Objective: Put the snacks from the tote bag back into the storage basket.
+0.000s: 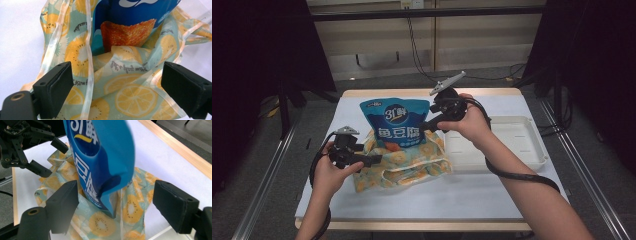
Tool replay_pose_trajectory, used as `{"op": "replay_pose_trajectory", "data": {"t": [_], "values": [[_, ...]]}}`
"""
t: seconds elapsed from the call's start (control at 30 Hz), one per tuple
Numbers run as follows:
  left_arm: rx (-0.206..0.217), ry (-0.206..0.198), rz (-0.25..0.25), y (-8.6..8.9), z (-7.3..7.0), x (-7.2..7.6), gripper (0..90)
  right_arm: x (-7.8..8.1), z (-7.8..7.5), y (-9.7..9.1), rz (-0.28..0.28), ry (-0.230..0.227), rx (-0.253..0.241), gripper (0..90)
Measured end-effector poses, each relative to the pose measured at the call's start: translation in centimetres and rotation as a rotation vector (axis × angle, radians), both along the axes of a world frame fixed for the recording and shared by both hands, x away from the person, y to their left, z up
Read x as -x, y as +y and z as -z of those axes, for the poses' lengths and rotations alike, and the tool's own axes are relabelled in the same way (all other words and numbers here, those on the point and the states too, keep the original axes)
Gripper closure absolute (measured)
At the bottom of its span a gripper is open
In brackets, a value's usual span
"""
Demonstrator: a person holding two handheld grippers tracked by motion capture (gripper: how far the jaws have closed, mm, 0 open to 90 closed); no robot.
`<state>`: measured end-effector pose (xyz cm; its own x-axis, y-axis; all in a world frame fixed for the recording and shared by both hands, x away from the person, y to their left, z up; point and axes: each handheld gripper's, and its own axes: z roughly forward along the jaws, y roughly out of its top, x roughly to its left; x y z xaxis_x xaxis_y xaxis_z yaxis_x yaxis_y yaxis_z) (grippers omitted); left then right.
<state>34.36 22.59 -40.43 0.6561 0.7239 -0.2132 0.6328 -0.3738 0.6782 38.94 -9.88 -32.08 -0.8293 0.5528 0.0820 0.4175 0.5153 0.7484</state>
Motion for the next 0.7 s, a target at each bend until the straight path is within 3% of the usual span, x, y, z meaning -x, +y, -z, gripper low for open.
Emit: {"op": "replay_pose_trajectory", "data": {"t": [0.03, 0.1, 0.37, 0.7], "values": [[-0.014, 0.002, 0.017, 0.1, -0.2, 0.0, 10.4, -0.1, -0.2, 0.0, -0.002, -0.006, 0.003, 21.4], [0.001, -0.007, -0.002, -0.1, -0.1, 0.1, 10.4, -0.3, -0.6, 0.1, -0.006, -0.005, 0.008, 21.6], [-0.007, -0.004, 0.007, 0.1, -0.1, -0.1, 10.0, -1.2, -2.0, 0.4, -0.013, 0.007, 0.035, 24.8], [0.003, -0.008, 0.000, 0.1, 0.0, -0.1, 10.2, -2.3, -2.5, 1.5, -0.053, 0.046, 0.064, 33.9]]}}
